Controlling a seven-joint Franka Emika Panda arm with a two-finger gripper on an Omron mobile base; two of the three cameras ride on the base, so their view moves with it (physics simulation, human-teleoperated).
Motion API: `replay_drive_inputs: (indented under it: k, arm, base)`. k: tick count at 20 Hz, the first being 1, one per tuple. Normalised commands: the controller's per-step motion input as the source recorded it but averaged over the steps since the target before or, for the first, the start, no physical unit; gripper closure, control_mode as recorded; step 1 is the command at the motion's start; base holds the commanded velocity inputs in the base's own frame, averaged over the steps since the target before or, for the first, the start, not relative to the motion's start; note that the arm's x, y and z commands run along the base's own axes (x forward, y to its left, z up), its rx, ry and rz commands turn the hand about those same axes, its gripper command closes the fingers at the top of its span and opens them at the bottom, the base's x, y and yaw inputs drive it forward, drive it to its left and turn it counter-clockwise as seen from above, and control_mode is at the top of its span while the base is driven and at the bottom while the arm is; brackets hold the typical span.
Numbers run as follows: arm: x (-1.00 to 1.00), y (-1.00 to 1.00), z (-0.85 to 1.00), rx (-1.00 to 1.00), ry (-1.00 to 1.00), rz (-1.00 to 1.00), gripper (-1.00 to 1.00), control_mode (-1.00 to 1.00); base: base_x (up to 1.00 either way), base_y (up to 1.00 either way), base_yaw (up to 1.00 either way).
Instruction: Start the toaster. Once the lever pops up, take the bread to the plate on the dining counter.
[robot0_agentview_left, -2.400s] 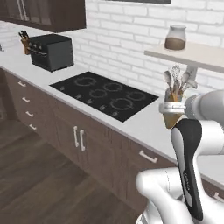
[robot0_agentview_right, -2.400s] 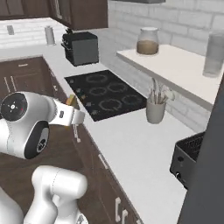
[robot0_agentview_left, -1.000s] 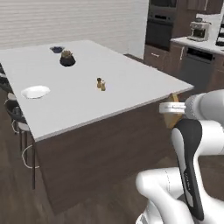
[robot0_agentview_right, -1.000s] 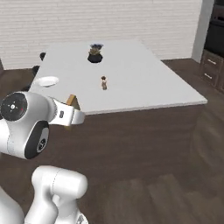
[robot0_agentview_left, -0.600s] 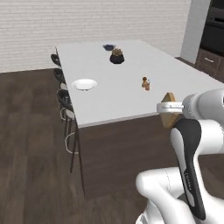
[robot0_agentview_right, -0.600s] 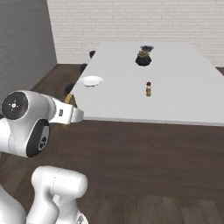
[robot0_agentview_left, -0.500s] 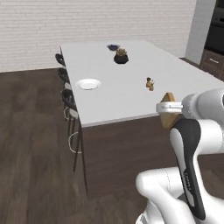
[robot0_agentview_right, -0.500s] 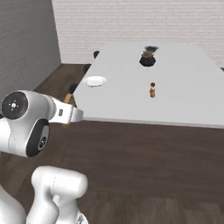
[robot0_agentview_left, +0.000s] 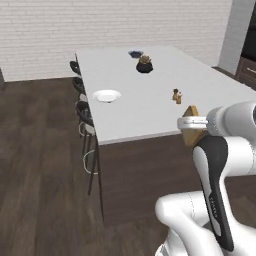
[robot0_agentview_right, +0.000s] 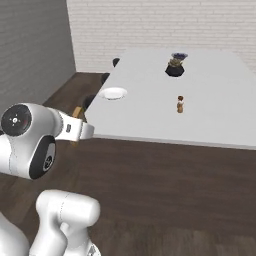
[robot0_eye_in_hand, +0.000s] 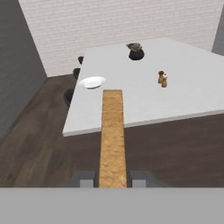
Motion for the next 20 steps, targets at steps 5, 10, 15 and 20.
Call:
replay_drive_inputs:
  k: [5,10,15,20]
  arm:
    - [0.00,0.00,0.00,0.00,0.00,0.00,1.00,1.00]
    - [0.00,0.00,0.00,0.00,0.00,0.00,1.00,1.00]
    - [0.00,0.00,0.00,0.00,0.00,0.00,1.00,1.00]
    - [0.00,0.00,0.00,0.00,0.00,0.00,1.00,1.00]
  base:
    - [-0.04,1.00,-0.02]
    - [0.75,1.00,0.13]
    - [0.72,0.70,0.26]
    - [-0.51,0.62,0.15]
